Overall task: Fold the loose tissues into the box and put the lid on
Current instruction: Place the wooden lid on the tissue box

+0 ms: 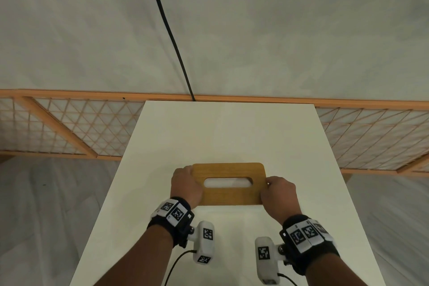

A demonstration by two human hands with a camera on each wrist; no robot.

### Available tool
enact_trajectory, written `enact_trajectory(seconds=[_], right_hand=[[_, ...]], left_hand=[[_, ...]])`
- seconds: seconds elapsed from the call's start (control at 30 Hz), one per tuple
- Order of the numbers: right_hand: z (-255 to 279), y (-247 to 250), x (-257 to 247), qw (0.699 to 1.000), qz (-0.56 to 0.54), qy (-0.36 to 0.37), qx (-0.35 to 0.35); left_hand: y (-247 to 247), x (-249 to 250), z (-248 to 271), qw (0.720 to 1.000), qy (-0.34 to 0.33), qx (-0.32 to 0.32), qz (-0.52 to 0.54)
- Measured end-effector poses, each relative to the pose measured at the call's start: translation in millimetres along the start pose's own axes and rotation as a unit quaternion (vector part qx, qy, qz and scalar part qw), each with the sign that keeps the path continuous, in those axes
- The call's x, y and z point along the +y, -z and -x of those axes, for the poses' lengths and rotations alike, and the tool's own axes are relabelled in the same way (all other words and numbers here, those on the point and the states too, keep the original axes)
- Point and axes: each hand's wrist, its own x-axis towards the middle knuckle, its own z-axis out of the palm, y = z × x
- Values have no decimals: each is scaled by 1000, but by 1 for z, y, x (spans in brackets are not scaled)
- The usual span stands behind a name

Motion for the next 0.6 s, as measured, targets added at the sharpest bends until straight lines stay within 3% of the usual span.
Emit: enact_trajectory(seconds=[0.43, 0.6], right_hand=[[3, -5, 0, 999, 29, 34, 25], [6, -7, 0, 996, 68, 49, 17]], left_hand=[[-13, -10, 7, 993, -63, 81, 51], [-21, -19, 8, 992, -94, 77, 20]])
